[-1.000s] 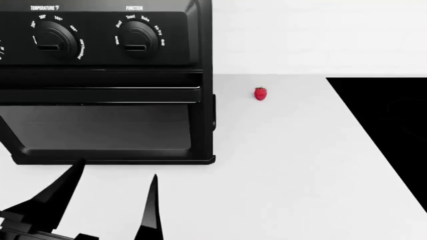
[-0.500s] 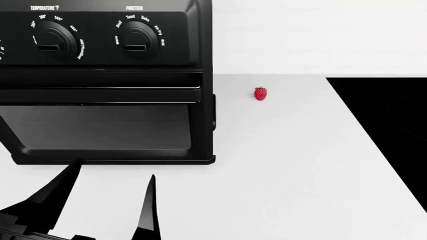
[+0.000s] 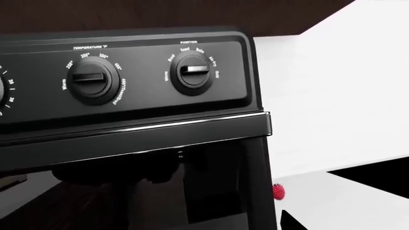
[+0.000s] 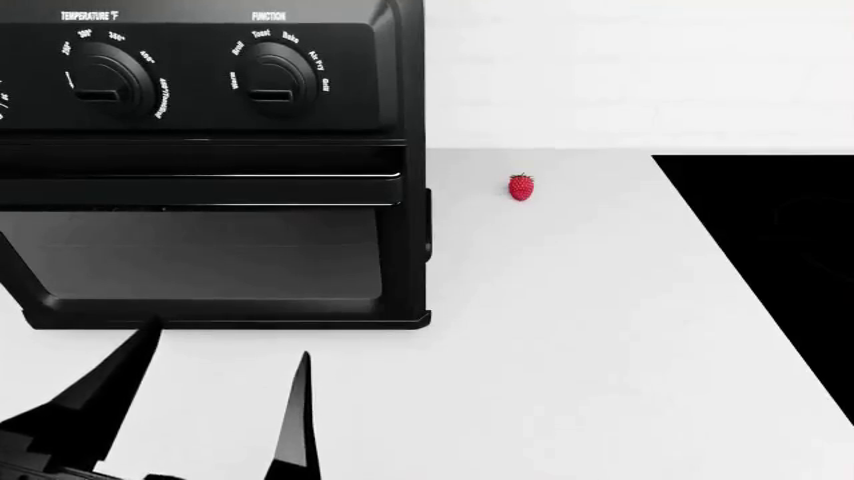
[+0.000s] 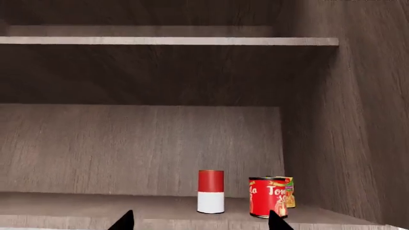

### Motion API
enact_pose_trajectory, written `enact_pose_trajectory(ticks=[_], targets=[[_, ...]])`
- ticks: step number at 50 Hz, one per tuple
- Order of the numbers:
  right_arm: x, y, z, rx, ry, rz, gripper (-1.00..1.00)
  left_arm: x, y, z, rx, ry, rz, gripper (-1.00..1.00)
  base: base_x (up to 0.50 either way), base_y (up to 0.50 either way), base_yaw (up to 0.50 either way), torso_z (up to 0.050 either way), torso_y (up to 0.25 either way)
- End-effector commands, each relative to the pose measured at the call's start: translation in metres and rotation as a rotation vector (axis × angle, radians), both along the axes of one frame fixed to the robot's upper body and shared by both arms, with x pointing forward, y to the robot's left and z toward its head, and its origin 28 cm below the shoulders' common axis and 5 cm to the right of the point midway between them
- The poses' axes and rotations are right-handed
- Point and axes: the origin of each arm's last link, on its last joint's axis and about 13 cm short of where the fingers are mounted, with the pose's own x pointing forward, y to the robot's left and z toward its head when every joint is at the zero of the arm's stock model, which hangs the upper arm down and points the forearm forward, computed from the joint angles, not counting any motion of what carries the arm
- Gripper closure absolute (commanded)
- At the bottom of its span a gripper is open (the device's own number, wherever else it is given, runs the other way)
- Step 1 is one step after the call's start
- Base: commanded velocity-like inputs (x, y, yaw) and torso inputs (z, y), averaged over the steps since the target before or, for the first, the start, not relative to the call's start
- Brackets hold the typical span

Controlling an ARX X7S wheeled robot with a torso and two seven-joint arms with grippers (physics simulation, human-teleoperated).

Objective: Pick the cans from the counter and place them in their designated side in the cabinet.

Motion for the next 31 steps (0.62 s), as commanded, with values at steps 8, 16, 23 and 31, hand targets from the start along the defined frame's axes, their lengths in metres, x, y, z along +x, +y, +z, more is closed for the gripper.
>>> enact_pose_trajectory(ticks=[8,16,23,31], targets=[[-0.021,-0.015,-0.074,-0.050,0.078,0.018,-1.00,0.006,0.002,0.007,0.002,-0.028,0.018,-1.00,0.00,0.00,0.00,0.000,0.000],[-0.021,-0.021,-0.110,-0.043,0.112,0.025,-1.00,0.009,0.004,0.011,0.008,-0.049,0.033,-1.00,0.00,0.00,0.00,0.000,0.000],[-0.010,-0.031,-0.134,-0.045,0.138,0.029,-1.00,0.011,0.005,0.012,0.017,-0.066,0.042,-1.00,0.00,0.00,0.00,0.000,0.000],[-0.003,-0.043,-0.168,-0.077,0.160,0.023,-1.00,0.010,0.006,0.010,0.016,-0.072,0.045,-1.00,0.00,0.00,0.00,0.000,0.000]])
